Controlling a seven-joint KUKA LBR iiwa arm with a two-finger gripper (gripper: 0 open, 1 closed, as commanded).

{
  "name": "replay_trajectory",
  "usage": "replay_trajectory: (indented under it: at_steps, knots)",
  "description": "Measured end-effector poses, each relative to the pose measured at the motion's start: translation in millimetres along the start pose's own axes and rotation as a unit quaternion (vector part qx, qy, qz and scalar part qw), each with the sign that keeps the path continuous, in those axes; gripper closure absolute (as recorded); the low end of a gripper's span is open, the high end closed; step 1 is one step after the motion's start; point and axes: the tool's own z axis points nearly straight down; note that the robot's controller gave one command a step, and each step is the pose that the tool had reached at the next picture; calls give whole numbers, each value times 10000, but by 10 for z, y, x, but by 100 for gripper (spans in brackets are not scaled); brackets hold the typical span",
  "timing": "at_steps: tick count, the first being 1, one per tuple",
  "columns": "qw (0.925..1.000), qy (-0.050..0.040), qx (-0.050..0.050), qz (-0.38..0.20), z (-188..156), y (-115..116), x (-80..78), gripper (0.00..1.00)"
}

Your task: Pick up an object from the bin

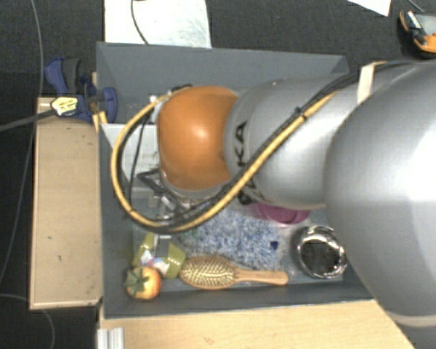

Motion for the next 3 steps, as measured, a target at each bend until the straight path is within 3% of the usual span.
replay_trajectory:
  at_steps: [1,2,3]
  knots:
    - [10000,0,0,4,0,0,0,0]
    - [9942,-23,-13,-1072,697,-233,55,0]
    - [9908,-11,-7,-1355,959,-92,-98,0]
